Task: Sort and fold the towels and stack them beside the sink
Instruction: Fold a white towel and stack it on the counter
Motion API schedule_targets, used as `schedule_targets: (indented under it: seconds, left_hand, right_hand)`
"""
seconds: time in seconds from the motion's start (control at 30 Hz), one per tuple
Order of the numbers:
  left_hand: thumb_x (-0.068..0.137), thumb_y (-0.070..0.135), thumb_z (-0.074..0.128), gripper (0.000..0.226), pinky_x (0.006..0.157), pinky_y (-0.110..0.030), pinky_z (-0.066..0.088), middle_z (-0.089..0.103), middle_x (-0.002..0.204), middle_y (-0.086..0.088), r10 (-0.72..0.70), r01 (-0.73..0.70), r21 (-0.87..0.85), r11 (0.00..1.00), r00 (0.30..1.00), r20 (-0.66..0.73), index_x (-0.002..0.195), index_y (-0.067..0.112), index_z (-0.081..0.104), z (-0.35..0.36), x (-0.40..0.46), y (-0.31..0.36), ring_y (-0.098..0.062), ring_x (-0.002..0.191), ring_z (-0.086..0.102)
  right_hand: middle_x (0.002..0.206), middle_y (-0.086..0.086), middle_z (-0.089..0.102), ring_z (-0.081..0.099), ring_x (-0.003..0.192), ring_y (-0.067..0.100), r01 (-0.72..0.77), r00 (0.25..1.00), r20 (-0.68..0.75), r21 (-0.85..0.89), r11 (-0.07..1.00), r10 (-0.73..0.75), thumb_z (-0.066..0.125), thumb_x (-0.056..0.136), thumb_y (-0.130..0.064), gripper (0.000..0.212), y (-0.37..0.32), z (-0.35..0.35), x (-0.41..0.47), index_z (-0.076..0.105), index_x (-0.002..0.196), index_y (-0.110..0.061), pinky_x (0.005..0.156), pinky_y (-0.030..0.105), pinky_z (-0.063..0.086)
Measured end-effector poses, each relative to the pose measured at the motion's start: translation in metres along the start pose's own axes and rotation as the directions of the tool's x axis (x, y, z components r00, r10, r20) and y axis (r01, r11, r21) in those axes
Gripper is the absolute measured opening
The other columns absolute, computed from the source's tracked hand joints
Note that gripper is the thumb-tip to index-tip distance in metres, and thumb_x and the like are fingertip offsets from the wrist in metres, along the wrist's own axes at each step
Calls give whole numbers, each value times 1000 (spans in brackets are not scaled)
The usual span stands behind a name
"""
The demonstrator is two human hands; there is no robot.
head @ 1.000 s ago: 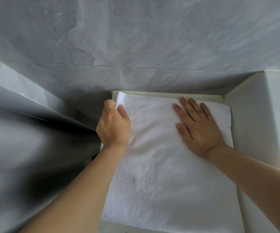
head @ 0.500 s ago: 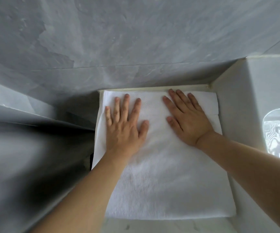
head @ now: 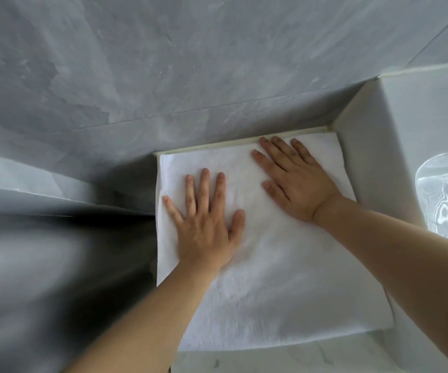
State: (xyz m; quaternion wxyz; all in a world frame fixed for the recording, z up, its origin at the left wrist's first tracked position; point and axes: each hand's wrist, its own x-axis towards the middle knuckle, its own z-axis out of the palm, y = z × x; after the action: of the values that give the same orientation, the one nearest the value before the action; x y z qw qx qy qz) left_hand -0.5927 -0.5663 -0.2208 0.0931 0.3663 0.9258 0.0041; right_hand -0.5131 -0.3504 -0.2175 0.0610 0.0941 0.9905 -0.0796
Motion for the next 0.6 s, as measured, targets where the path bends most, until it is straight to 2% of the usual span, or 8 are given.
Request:
schedule_targets:
  seconds: [0.1, 0.17, 0.27, 0.43, 0.6]
  left_hand:
    - [93, 63, 24, 77, 113, -72, 1, 2, 167, -1, 6, -6, -9, 1000, 1000, -12, 159, 27, 10, 0, 1, 1, -28, 153, -3]
    - [92, 64, 25, 78, 113, -72, 2, 3, 167, 0, -5, 5, -9, 1000, 1000, -8, 159, 27, 13, -1, 0, 1, -27, 153, -1]
    - [90, 64, 25, 79, 114, -71, -1, 2, 167, 1, -16, 16, -3, 1000, 1000, 19, 159, 28, 13, -5, 2, 3, -26, 153, -4]
    - [88, 67, 13, 80, 114, -69, -6, -14, 166, 5, -40, 38, 38, 999, 998, 57, 158, 32, -3, -5, 2, 3, -24, 151, -18]
    - [88, 67, 10, 79, 114, -68, -6, -16, 165, 6, -41, 38, 44, 998, 997, 60, 157, 33, -7, -5, 3, 4, -25, 151, -19]
  right_hand:
    - [162, 7, 20, 19, 149, 26, -52, 999, 2, -12, 999, 52, 21, 100, -46, 60, -2, -1, 0, 25, 155, -24, 120, 51, 7]
    - [160, 10, 24, 23, 148, 31, -186, 982, -36, -8, 982, 186, 21, 99, -45, 58, -12, -3, -3, 29, 153, -25, 119, 54, 5]
    - [160, 13, 24, 23, 146, 36, -408, 908, -76, 54, 911, 412, 24, 98, -48, 61, -32, -2, -30, 28, 154, -24, 119, 54, 2]
    - [162, 11, 18, 18, 149, 32, -414, 906, -64, 65, 908, 418, 27, 95, -55, 66, -27, 11, -93, 30, 154, -26, 121, 46, 11]
    - [163, 12, 13, 11, 150, 31, -424, 900, -70, 81, 902, 429, 27, 94, -56, 68, -25, 16, -92, 25, 155, -26, 122, 44, 8]
